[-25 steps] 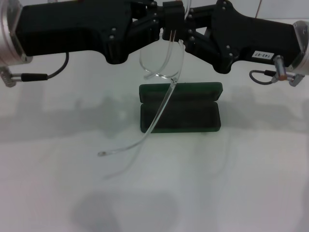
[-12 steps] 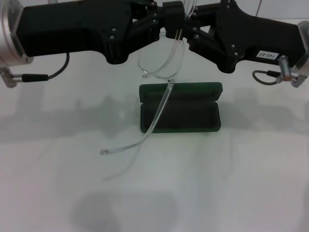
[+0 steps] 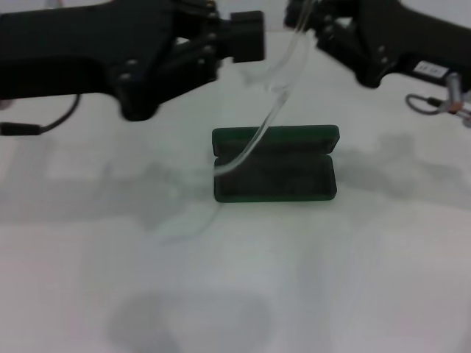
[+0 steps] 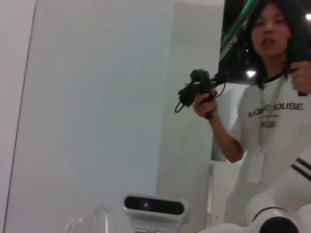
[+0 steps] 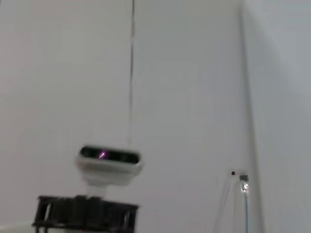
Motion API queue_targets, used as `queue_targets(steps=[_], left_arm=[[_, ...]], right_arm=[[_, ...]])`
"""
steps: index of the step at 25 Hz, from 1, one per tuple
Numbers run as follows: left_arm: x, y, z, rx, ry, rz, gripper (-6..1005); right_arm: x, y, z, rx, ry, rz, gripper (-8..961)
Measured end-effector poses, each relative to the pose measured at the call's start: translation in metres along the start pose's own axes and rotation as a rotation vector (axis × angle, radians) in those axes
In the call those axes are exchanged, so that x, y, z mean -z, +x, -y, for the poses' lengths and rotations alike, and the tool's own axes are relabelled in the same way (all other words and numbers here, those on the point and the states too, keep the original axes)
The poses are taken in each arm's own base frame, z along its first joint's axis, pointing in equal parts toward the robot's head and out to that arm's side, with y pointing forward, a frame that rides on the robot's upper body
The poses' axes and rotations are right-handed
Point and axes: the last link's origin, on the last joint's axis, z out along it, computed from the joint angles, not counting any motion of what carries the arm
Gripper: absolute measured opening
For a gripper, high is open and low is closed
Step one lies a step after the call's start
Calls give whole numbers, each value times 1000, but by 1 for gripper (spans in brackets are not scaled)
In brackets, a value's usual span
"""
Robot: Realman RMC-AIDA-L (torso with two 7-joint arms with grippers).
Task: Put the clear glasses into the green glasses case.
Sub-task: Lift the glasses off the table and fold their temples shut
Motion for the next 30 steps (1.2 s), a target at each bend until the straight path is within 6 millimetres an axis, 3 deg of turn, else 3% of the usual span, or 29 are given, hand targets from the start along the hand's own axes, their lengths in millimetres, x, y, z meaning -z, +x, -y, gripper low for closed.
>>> queue_targets(steps=[9, 16, 20, 24, 30], left_arm=[[28, 1, -4, -28, 58, -14, 47], [28, -6, -3, -2, 40, -12, 48], [10, -13, -8, -1, -47, 4, 48], [-9, -19, -11, -33, -114, 7, 48], [-15, -17, -7, -96, -133, -73, 48]], right_arm=[[50, -33, -11, 43, 45, 204, 86], [72, -49, -18, 77, 91, 356, 86], [67, -45, -12, 48, 138, 438, 86], [46, -37, 0, 15, 148, 441, 86], [21, -25, 7, -24, 123, 358, 85]])
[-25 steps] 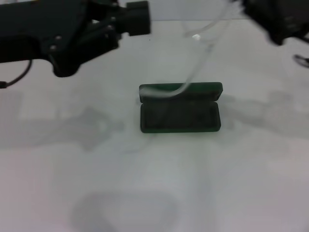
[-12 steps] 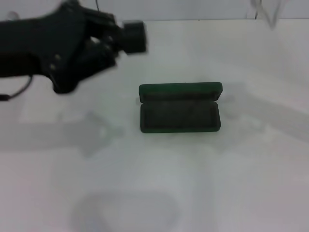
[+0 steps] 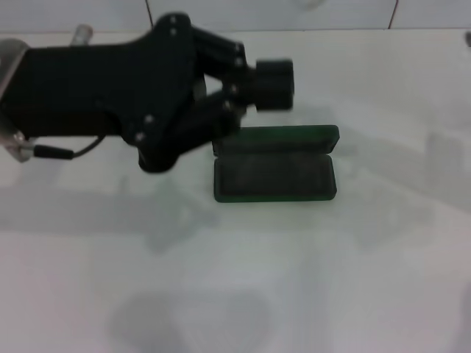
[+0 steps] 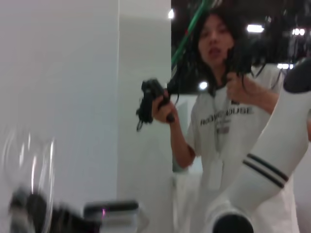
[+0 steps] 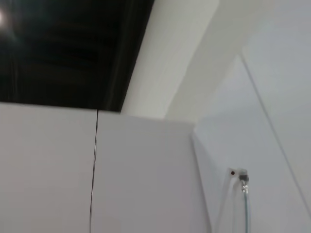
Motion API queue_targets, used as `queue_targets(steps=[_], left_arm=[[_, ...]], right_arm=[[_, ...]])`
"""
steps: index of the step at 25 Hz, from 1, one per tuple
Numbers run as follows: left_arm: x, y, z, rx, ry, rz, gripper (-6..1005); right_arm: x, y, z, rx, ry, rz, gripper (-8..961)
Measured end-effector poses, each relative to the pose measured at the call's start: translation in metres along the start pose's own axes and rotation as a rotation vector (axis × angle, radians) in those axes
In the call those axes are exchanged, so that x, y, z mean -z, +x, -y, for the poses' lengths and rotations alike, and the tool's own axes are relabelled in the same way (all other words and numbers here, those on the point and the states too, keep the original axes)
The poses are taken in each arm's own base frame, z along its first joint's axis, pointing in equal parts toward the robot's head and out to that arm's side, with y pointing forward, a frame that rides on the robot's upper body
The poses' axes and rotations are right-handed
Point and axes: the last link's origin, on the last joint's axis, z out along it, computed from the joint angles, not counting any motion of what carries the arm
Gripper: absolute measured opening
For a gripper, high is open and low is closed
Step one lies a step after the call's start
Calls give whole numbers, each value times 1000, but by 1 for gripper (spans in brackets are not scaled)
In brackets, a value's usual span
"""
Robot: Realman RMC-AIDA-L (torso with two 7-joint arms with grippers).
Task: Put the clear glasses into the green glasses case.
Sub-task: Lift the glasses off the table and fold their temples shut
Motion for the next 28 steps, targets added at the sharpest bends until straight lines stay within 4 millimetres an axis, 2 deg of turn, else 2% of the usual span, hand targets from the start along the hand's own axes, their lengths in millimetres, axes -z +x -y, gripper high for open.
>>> queue_targets(steps=[6, 28], left_arm=[[8, 2, 3, -60, 38, -100, 48], [21, 0, 13, -46, 133, -164, 47]], right_arm=[[-6, 12, 0, -19, 0, -56, 85], [-24, 40, -8, -62, -88, -206, 84]])
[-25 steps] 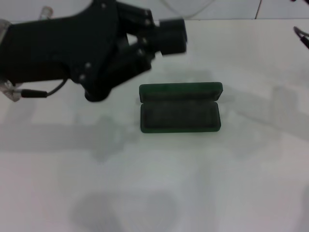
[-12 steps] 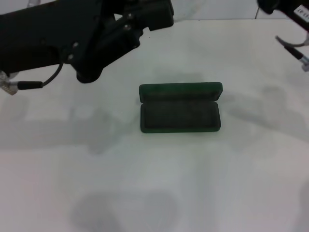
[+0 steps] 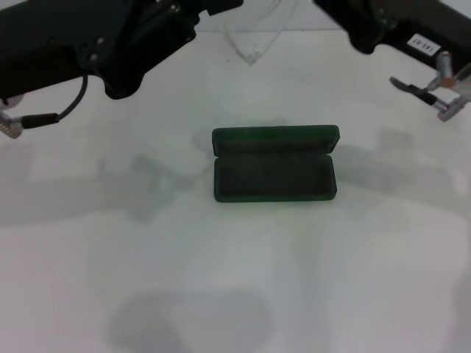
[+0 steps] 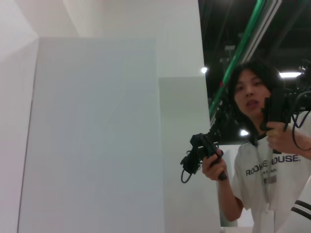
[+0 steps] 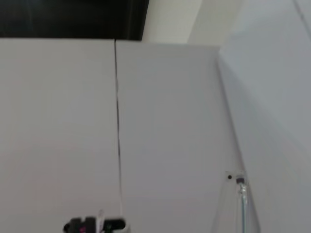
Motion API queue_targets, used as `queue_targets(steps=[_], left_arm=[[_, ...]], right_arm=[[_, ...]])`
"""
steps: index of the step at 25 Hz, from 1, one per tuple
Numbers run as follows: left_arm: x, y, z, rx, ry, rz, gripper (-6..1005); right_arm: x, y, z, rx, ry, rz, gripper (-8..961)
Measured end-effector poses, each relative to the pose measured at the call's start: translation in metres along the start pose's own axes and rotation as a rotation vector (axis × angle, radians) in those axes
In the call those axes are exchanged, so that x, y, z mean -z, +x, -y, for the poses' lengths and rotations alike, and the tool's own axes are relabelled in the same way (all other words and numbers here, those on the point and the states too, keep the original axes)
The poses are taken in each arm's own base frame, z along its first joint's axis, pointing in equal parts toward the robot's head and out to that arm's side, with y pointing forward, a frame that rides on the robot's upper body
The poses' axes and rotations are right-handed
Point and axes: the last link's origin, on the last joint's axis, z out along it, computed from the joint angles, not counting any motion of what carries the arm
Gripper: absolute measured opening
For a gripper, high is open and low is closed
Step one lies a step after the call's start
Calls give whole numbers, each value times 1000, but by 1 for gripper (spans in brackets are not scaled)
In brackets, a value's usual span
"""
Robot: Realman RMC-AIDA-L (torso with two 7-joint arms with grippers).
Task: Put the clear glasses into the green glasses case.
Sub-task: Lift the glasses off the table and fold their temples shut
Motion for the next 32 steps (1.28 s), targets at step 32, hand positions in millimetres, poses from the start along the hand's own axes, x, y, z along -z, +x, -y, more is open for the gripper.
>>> queue_targets(steps=[32], left_arm=[[-14, -1, 8, 17, -44, 19, 47]], right_arm=[[-7, 4, -1, 27, -6, -6, 78]])
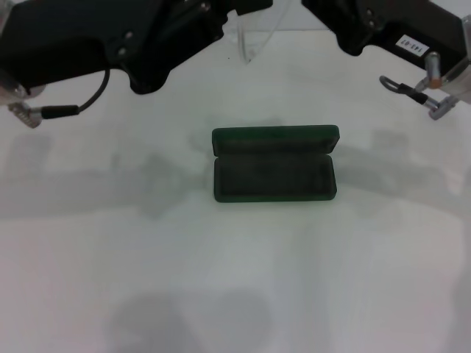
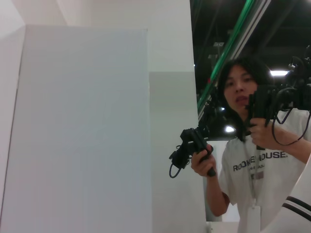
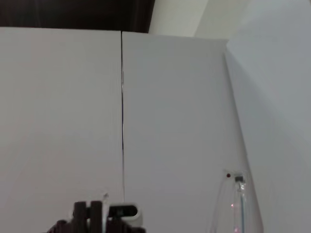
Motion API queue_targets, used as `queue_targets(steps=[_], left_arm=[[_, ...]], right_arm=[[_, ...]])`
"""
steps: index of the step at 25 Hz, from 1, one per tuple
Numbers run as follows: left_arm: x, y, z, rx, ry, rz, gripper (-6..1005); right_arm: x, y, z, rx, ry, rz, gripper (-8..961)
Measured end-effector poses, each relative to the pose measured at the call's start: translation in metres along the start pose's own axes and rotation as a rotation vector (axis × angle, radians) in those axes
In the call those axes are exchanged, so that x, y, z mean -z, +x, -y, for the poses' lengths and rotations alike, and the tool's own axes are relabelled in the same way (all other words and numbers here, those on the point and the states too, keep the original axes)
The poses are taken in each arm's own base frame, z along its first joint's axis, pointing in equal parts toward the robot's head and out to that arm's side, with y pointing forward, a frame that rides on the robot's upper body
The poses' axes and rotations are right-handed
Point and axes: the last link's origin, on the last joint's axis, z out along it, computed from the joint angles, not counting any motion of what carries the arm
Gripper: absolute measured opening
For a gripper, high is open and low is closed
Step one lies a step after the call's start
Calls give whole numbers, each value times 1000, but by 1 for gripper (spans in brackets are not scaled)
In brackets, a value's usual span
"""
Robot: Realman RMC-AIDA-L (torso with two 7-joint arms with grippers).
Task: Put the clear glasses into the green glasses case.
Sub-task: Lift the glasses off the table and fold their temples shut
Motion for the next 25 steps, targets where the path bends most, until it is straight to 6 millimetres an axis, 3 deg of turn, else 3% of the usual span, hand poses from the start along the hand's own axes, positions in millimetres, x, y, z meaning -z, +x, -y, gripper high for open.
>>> queue_targets(steps=[25], left_arm=[[7, -13, 19, 52, 97, 37, 48]], right_arm=[[-22, 19, -12, 5, -117, -134, 73]])
